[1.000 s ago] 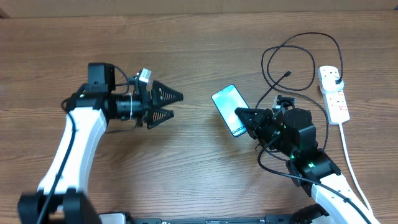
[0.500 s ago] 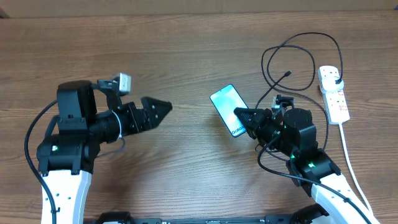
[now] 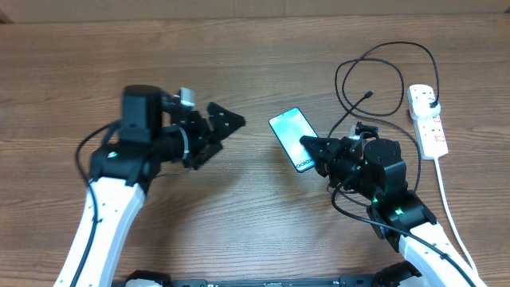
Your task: Plug charger to phone and switch on socket
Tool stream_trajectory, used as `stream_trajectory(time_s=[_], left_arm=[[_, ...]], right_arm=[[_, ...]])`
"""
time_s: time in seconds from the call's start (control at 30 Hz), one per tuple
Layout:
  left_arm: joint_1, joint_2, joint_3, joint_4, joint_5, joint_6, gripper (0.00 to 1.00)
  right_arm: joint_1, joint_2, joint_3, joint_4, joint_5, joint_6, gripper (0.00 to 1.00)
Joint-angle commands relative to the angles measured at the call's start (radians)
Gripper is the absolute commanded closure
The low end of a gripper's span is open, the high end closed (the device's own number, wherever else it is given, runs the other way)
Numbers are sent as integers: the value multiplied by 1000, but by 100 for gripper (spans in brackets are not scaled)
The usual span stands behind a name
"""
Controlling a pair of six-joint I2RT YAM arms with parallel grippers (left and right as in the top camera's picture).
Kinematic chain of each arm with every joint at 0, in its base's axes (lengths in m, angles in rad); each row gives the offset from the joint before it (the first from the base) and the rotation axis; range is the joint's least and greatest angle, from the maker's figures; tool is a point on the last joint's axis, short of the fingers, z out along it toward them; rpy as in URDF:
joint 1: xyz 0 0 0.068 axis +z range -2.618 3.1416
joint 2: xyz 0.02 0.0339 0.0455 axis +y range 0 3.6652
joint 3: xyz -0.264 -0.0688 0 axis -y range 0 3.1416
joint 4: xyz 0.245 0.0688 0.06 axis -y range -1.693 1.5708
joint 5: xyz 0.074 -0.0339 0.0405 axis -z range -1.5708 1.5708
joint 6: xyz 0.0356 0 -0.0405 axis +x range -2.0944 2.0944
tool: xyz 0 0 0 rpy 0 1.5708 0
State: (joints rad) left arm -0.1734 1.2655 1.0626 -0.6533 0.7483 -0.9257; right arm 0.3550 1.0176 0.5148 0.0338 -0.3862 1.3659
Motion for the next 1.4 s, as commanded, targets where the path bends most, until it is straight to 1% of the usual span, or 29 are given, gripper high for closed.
stream_trajectory(time_s=[0.0, 0.07, 0.13, 0.23, 0.3, 0.43, 0.5, 0.63, 0.67, 0.77, 0.83, 0.93, 1.07, 1.23, 1.37], left_arm=[[-43, 67, -9, 4, 14, -289, 2], [-54, 101, -9, 11, 28, -386, 8], [-58, 139, -9, 49, 66, -459, 13], [-58, 184, -9, 142, 142, -517, 14], [-61, 213, -9, 214, 188, -568, 14], [-79, 237, -9, 292, 194, -626, 16], [-93, 240, -9, 326, 188, -631, 20], [-119, 240, -9, 374, 183, -630, 22], [-123, 240, -9, 374, 183, -630, 23], [-125, 240, -9, 374, 184, -626, 27], [-125, 240, -9, 374, 184, -626, 32], [-125, 240, -9, 374, 183, -626, 35], [-130, 240, -9, 374, 184, -626, 40], [-138, 240, -9, 374, 183, -623, 46], [-140, 240, -9, 374, 183, -619, 56]], right_arm=[[-2, -11, 15, 20, -8, 93, 96], [-2, -11, 15, 32, -8, 129, 96], [-1, -11, 15, 60, -13, 135, 96], [-1, -11, 15, 94, -39, 162, 96], [7, -11, 15, 104, -42, 208, 96], [41, 2, 15, 126, -33, 248, 96], [66, 14, 15, 130, -17, 291, 96], [104, 48, 15, 134, -16, 455, 96], [108, 55, 15, 141, -16, 476, 96], [111, 73, 15, 185, -19, 479, 96], [111, 81, 15, 215, -21, 479, 96], [114, 92, 15, 256, -32, 499, 96], [136, 100, 15, 258, -34, 553, 96], [171, 107, 15, 261, -21, 554, 96], [191, 107, 15, 297, -19, 587, 96]])
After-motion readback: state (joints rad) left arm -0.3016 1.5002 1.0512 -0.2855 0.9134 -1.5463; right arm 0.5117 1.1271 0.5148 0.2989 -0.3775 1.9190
